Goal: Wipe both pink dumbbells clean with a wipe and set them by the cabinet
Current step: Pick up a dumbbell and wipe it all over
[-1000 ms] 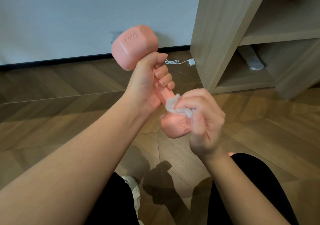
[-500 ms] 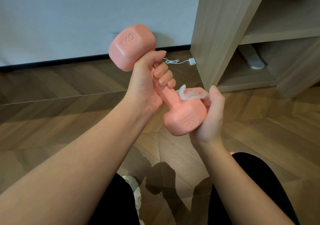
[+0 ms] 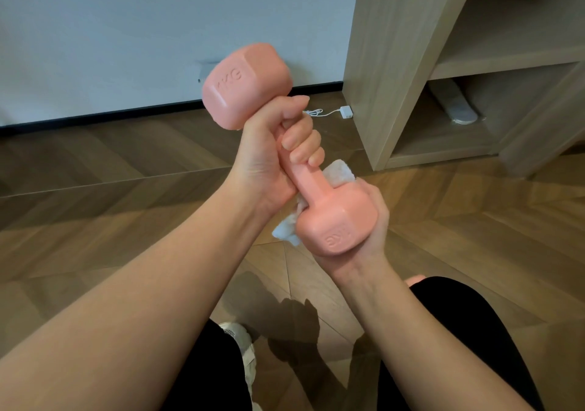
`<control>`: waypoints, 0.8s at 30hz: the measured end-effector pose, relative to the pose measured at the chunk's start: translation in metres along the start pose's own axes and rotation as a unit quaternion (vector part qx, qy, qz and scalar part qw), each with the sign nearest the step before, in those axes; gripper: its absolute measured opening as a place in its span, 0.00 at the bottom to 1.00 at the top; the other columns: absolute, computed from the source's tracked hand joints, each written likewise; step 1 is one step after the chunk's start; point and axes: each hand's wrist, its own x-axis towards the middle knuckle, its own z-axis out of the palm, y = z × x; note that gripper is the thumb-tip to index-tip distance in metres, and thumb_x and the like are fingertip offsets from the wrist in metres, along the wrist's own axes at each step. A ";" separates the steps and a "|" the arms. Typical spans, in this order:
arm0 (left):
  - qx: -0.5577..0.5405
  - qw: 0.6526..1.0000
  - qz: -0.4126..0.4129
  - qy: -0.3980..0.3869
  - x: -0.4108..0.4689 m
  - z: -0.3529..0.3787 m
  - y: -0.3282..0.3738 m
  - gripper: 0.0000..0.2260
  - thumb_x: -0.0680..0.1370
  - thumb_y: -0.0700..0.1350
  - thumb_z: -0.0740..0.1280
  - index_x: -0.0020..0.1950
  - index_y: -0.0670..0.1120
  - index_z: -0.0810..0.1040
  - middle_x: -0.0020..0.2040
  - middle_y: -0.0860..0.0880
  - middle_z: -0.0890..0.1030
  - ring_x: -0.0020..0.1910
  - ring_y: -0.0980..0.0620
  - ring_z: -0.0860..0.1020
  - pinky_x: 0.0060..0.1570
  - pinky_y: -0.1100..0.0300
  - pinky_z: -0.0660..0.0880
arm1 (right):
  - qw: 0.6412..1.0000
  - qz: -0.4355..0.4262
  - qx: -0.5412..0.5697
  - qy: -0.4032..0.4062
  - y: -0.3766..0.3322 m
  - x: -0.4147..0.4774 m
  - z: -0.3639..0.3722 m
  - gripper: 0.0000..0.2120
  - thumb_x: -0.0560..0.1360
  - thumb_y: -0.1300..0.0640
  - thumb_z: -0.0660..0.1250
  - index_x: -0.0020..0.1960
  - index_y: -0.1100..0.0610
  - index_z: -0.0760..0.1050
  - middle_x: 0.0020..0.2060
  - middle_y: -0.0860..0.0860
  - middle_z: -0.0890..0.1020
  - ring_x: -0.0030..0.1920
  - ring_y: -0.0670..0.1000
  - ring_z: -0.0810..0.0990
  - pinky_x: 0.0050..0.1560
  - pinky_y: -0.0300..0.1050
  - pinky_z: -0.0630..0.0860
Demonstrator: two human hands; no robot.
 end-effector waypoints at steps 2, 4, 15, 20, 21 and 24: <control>0.009 0.999 -0.019 0.034 0.002 0.000 -0.003 0.17 0.76 0.41 0.63 0.27 0.48 0.66 0.22 0.52 0.64 0.20 0.53 0.64 0.26 0.62 0.69 | 0.998 -0.059 -0.008 0.009 -0.003 0.003 -0.001 0.18 0.74 0.48 0.59 0.32 0.59 0.74 0.30 0.56 0.77 0.29 0.56 0.78 0.34 0.46 0.77; 0.020 0.995 -0.054 0.077 0.004 -0.002 -0.006 0.13 0.77 0.44 0.65 0.33 0.46 0.70 0.27 0.49 0.71 0.24 0.52 0.71 0.31 0.60 0.74 | 0.984 -0.169 -0.056 0.033 -0.007 0.006 -0.004 0.15 0.72 0.48 0.59 0.31 0.55 0.74 0.32 0.52 0.77 0.35 0.54 0.77 0.40 0.47 0.74; -0.022 0.949 -0.171 0.262 0.009 -0.013 -0.021 0.13 0.79 0.45 0.64 0.37 0.48 0.65 0.24 0.52 0.66 0.21 0.55 0.64 0.26 0.65 0.65 | 0.561 -0.577 -0.588 -0.085 -0.013 0.013 -0.030 0.19 0.75 0.58 0.51 0.36 0.63 0.77 0.35 0.50 0.76 0.37 0.44 0.76 0.37 0.36 0.69; -0.036 0.966 -0.104 0.232 0.012 -0.012 -0.017 0.16 0.78 0.46 0.64 0.34 0.49 0.62 0.22 0.53 0.62 0.18 0.55 0.60 0.24 0.68 0.61 | 0.665 -0.525 -0.531 -0.011 -0.003 0.018 -0.027 0.22 0.76 0.54 0.50 0.38 0.66 0.77 0.35 0.54 0.79 0.39 0.43 0.78 0.37 0.33 0.71; -0.043 0.969 -0.094 0.225 0.012 -0.012 -0.016 0.16 0.78 0.46 0.65 0.33 0.49 0.62 0.22 0.53 0.62 0.18 0.54 0.60 0.24 0.67 0.61 | 0.710 -0.496 -0.500 -0.001 -0.003 0.017 -0.025 0.23 0.76 0.53 0.50 0.37 0.66 0.78 0.35 0.52 0.80 0.39 0.43 0.79 0.37 0.33 0.71; -0.065 0.976 -0.056 0.199 0.011 -0.010 -0.014 0.17 0.78 0.46 0.65 0.32 0.49 0.62 0.23 0.53 0.60 0.19 0.54 0.59 0.23 0.64 0.61 | 0.893 -0.323 -0.314 0.022 -0.009 0.020 -0.013 0.26 0.75 0.42 0.51 0.31 0.54 0.79 0.31 0.48 0.79 0.37 0.46 0.79 0.40 0.40 0.73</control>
